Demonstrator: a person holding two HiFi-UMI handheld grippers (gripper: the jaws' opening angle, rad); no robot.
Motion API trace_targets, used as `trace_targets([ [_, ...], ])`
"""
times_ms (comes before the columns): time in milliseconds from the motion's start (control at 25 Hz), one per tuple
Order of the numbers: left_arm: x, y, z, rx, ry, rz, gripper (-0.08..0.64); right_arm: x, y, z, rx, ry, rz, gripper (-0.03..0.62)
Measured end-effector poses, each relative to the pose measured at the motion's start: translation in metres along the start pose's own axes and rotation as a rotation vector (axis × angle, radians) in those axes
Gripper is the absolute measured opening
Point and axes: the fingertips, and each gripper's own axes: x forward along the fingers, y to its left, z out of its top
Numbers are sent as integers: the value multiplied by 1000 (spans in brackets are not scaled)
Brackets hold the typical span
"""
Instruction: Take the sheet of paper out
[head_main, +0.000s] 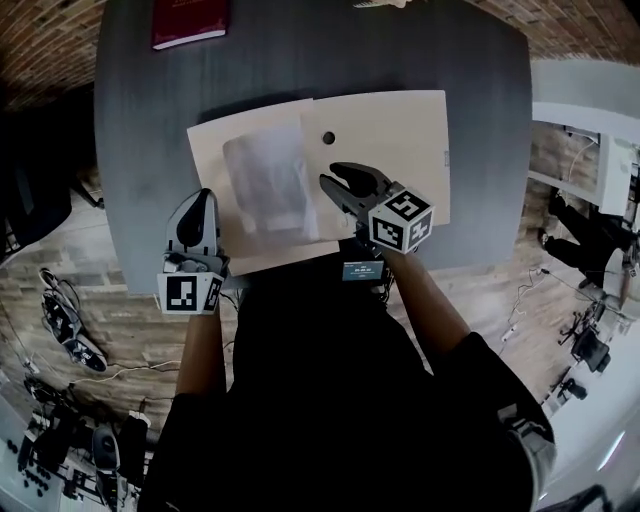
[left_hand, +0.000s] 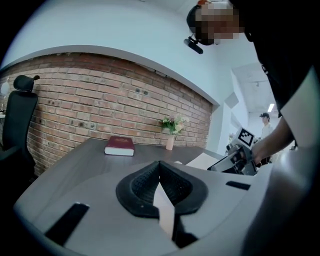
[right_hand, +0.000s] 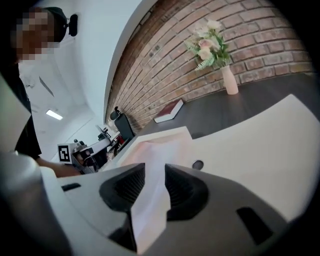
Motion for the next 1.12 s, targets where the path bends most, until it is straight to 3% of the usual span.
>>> trace_targets([
  [200, 3, 4, -22, -19, 29, 27, -5, 36, -14, -8, 23, 97, 39, 127],
  [520, 5, 20, -31, -59, 23, 62, -5, 70, -23, -27, 67, 256, 33, 127],
  [760, 5, 27, -30, -97, -1, 73, -5, 81, -28, -34, 105, 311, -14, 127],
  [1120, 4, 38, -26, -107, -16, 84, -5, 93, -14, -34, 182, 353, 67, 126],
])
